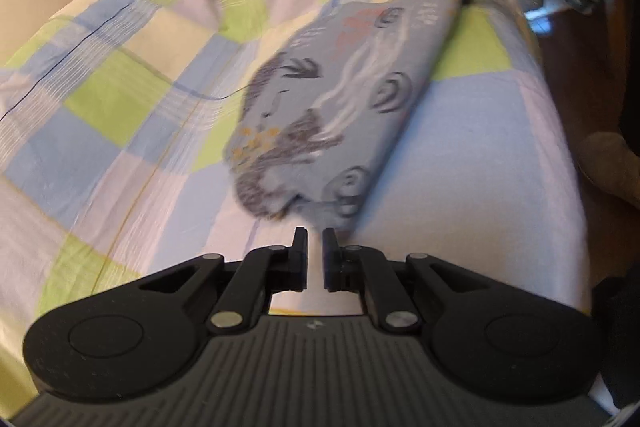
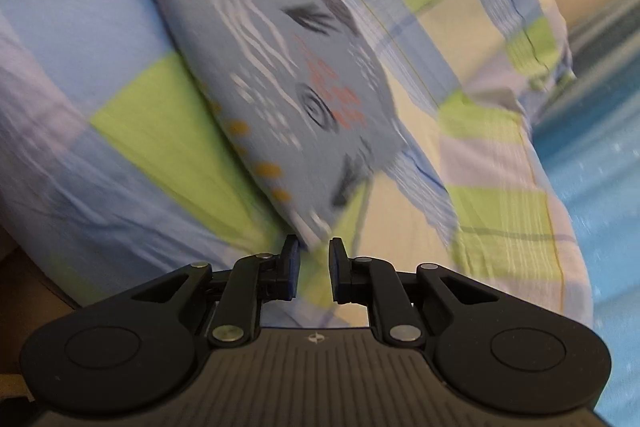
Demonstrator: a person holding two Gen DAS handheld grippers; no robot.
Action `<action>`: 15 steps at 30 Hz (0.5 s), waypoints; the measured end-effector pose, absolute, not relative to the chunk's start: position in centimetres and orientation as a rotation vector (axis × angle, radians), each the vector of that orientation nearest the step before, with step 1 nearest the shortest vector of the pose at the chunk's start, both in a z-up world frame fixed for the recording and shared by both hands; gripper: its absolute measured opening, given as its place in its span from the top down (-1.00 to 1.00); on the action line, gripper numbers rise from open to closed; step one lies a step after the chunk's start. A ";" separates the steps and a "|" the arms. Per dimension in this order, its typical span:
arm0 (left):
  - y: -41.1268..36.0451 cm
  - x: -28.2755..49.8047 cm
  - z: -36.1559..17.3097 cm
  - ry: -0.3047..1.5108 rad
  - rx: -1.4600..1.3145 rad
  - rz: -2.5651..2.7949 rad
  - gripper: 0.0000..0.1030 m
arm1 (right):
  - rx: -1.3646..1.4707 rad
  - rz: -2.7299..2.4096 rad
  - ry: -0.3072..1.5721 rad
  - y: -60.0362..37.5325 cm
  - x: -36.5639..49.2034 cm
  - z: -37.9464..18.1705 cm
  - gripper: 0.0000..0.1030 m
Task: Fold clothes
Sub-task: 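Lift the bundle with both grippers, lay it flat and open them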
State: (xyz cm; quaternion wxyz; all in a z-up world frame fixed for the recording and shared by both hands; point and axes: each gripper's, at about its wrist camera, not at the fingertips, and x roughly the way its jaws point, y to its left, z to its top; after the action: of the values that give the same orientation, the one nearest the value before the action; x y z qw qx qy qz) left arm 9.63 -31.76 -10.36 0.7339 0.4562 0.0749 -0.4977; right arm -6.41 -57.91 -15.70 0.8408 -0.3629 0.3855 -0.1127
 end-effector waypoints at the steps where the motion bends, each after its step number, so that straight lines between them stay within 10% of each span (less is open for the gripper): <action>1: -31.8 10.1 -9.8 0.176 0.968 -1.081 0.87 | -0.734 -0.267 0.808 -58.5 -6.4 -15.4 0.69; 15: -36.7 14.6 -11.3 0.352 0.714 -1.032 0.85 | -0.466 0.028 0.595 -57.0 -3.0 -11.6 0.67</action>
State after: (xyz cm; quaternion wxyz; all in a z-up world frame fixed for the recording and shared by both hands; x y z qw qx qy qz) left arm 14.64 -36.65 -11.28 0.7949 0.3323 0.1640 -0.4804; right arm -3.02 -57.00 -11.61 0.9294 -0.2275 0.2904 0.0139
